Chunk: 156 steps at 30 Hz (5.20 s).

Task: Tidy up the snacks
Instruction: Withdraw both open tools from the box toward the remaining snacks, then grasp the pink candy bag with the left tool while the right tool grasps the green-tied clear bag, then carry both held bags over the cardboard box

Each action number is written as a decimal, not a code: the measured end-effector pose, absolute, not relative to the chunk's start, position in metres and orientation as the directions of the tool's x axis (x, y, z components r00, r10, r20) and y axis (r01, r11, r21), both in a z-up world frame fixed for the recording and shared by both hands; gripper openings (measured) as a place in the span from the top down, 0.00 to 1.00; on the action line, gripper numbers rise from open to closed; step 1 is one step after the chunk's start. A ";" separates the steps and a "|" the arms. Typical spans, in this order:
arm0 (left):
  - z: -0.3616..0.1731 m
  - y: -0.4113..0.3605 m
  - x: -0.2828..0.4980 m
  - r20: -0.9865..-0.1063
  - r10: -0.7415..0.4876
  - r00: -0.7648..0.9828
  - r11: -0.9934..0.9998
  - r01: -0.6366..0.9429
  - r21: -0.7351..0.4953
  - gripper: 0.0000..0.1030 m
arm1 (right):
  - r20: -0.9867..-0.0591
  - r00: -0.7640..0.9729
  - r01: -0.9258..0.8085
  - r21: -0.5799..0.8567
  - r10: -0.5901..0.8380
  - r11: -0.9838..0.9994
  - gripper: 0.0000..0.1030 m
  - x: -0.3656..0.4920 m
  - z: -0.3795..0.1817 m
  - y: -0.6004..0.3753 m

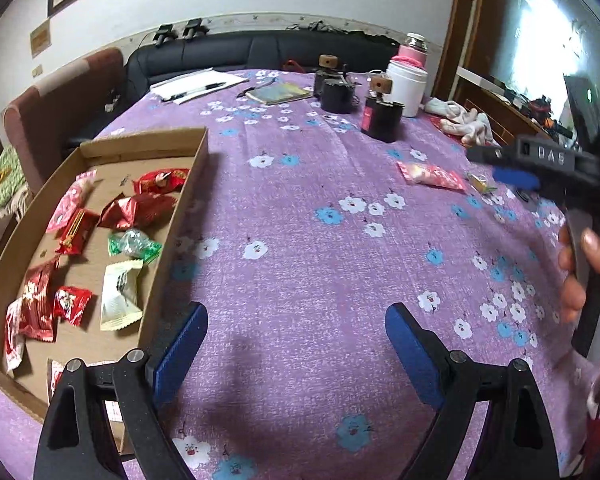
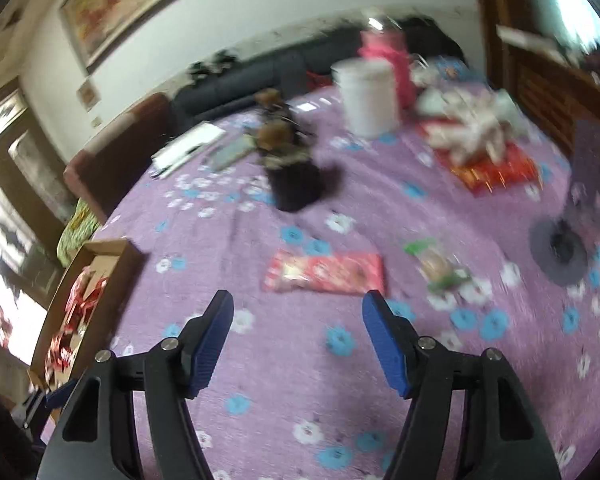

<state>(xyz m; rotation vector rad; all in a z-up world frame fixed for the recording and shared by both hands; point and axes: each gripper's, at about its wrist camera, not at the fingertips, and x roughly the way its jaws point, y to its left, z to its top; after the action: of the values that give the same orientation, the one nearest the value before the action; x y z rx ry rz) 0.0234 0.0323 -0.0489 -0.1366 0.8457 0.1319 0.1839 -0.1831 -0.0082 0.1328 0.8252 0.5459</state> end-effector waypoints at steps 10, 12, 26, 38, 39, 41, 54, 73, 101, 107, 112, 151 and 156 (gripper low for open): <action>-0.048 0.016 0.043 -0.762 0.027 0.647 0.990 -0.124 -0.071 0.10 | -0.678 0.555 -0.344 0.341 0.482 0.875 0.36 0.168 -0.034 -0.226; -0.046 0.011 0.043 -0.760 0.037 0.648 0.991 -0.123 -0.057 0.10 | -0.680 0.553 -0.336 0.347 0.482 0.875 0.36 0.168 -0.038 -0.232; -0.041 0.020 0.041 -0.765 0.044 0.642 0.984 -0.160 -0.078 0.10 | -0.690 0.499 -0.378 0.371 0.525 0.848 0.36 0.155 -0.041 -0.218; -0.031 0.053 0.024 -0.751 0.141 0.645 0.959 -0.277 -0.058 0.10 | -0.675 0.447 -0.512 0.345 0.587 0.787 0.36 0.122 -0.034 -0.167; -0.027 0.055 0.024 -0.746 0.166 0.645 0.953 -0.299 -0.047 0.10 | -0.670 0.452 -0.504 0.354 0.590 0.788 0.36 0.121 -0.032 -0.170; -0.019 0.058 0.022 -0.728 0.226 0.647 0.939 -0.343 -0.013 0.10 | -0.652 0.462 -0.506 0.363 0.601 0.783 0.36 0.114 -0.026 -0.176; 0.023 0.102 0.003 -0.617 0.327 0.716 0.893 -0.448 -0.046 0.07 | -0.658 0.528 -0.454 0.315 0.537 0.833 0.31 0.116 -0.025 -0.200; 0.001 0.096 0.028 -0.659 0.190 0.728 0.931 -0.347 -0.115 0.07 | -0.664 0.580 -0.393 0.280 0.472 0.876 0.31 0.142 -0.033 -0.216; -0.051 -0.086 0.230 -0.774 -0.074 0.628 0.949 0.282 0.139 0.08 | -0.717 0.567 -0.374 0.215 0.405 0.902 0.73 0.254 -0.057 -0.253; -0.057 -0.105 0.248 -0.780 -0.075 0.621 0.897 0.383 0.219 0.07 | -0.666 0.574 -0.382 0.297 0.477 0.875 0.73 0.228 -0.036 -0.269; -0.073 -0.115 0.258 -0.818 -0.063 0.571 0.874 0.428 0.232 0.07 | -0.636 0.578 -0.386 0.340 0.512 0.857 0.73 0.213 -0.023 -0.273; -0.009 0.018 0.089 -0.711 0.152 0.687 0.988 -0.129 0.087 0.77 | -0.570 0.533 -0.458 0.426 0.625 0.780 0.73 0.118 -0.006 -0.226; 0.001 0.048 0.053 -0.689 0.219 0.691 0.973 -0.211 0.097 0.77 | -0.573 0.489 -0.515 0.419 0.658 0.748 0.73 0.100 -0.004 -0.190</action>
<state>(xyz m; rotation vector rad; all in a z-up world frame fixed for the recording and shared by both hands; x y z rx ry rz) 0.0532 0.0475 0.0010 0.0108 0.7709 0.2398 0.1002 -0.1904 -0.0035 0.2016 0.7819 0.7187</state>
